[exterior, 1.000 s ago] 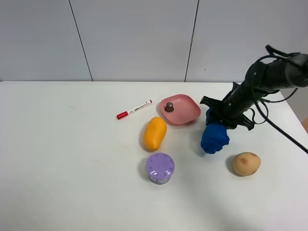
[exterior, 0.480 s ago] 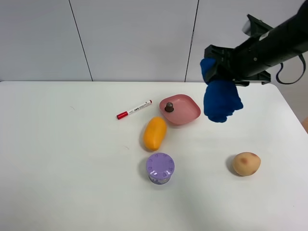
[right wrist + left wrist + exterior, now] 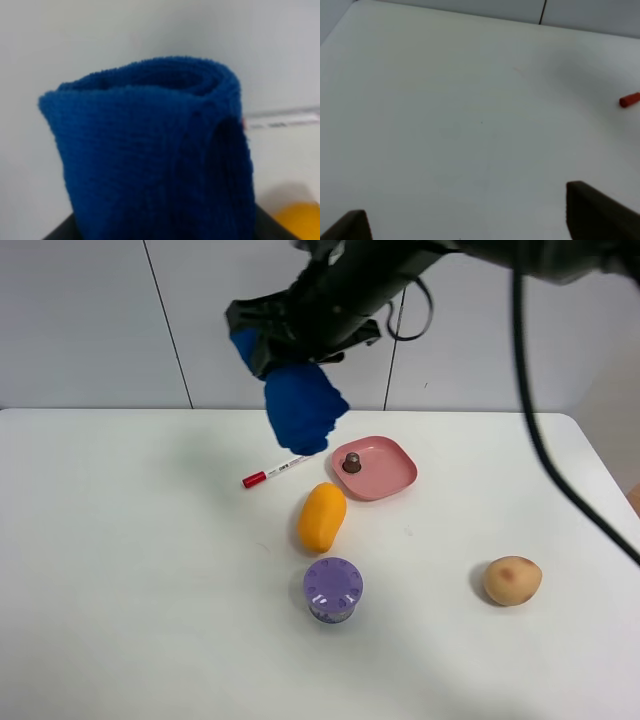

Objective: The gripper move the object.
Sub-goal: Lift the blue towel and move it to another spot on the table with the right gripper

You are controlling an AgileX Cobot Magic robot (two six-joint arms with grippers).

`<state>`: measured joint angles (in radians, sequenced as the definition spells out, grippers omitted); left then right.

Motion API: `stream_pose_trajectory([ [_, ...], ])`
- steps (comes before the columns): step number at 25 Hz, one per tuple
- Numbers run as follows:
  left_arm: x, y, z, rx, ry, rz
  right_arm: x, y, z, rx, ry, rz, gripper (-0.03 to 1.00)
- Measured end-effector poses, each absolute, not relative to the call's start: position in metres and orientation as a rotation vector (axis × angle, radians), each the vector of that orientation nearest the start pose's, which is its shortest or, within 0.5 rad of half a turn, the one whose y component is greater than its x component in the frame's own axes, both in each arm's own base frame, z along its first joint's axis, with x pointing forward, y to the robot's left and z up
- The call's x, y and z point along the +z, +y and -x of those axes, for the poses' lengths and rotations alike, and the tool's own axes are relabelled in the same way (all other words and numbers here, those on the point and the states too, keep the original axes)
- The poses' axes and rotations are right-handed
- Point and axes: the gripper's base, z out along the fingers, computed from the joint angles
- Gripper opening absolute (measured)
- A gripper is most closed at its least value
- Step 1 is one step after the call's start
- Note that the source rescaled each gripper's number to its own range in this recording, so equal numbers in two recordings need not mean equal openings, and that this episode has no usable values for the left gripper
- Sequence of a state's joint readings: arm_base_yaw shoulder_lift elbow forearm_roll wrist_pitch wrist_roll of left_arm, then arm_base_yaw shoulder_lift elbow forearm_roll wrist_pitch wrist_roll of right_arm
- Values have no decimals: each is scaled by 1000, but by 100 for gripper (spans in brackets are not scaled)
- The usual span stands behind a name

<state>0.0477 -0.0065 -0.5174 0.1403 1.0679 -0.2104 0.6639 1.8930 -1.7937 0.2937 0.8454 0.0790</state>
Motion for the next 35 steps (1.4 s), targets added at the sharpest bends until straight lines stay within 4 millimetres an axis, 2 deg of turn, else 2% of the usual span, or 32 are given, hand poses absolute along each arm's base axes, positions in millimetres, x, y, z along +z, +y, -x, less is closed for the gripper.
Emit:
stream_pose_trajectory([
  [2,282,11,9,64,2002,269,325,313,-333,681,2414,657,0],
  [5,282,11,9,64,2002,269,303,345,-336,694,2429,717,0],
  [8,282,11,9,64,2002,269,275,366,-340,690,2467,745,0],
  [12,282,11,9,64,2002,269,234,383,-339,665,2544,777,0],
  [15,282,11,9,64,2002,269,206,390,-339,640,2604,792,0],
  [26,282,11,9,64,2002,269,147,398,-336,540,2719,855,0],
  [31,282,11,9,64,2002,269,131,398,-336,494,2739,880,0],
  [35,282,11,9,64,2002,269,128,396,-334,470,2761,897,0],
])
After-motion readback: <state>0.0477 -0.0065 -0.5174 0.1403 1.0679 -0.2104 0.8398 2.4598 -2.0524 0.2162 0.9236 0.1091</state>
